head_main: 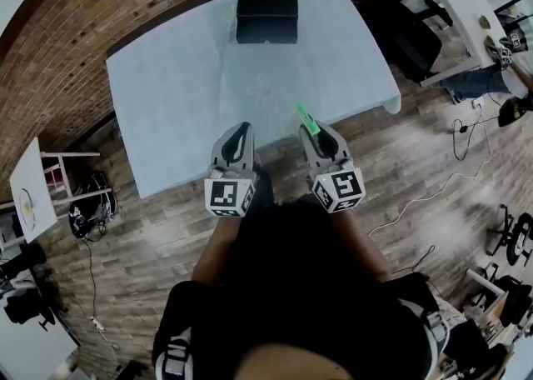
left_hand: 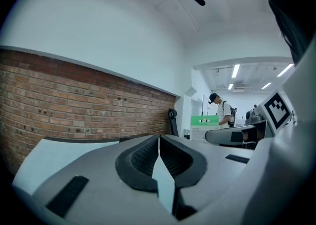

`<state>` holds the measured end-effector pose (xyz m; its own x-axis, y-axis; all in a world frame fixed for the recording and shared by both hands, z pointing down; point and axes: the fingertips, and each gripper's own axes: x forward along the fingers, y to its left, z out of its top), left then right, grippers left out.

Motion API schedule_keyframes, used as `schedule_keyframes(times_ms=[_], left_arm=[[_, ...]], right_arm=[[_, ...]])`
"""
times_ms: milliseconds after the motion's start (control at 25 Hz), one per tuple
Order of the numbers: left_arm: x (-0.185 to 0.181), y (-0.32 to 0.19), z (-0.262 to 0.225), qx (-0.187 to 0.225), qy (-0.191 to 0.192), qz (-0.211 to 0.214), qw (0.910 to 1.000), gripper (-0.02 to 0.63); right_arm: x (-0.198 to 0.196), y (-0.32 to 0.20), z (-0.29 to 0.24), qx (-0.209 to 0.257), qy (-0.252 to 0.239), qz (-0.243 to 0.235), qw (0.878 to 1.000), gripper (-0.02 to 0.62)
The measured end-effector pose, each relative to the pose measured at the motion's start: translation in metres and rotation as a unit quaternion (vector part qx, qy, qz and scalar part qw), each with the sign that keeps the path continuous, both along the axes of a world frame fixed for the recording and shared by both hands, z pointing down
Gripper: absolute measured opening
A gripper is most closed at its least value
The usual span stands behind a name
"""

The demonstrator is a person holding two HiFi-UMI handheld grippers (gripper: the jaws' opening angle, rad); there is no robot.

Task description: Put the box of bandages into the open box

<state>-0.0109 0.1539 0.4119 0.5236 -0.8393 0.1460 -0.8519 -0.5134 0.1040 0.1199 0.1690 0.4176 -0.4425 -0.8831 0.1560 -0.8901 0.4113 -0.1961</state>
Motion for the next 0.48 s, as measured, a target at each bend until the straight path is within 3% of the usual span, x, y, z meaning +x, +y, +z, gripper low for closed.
schedule_keyframes(times_ms=[480], left_arm=[[-0.062, -0.125, -0.003, -0.001, 0.009, 0.026, 0.9996, 0.038]], right_arm=[[-0.065, -0.12, 0.011, -0.025, 0.016, 0.019, 0.999, 0.103]])
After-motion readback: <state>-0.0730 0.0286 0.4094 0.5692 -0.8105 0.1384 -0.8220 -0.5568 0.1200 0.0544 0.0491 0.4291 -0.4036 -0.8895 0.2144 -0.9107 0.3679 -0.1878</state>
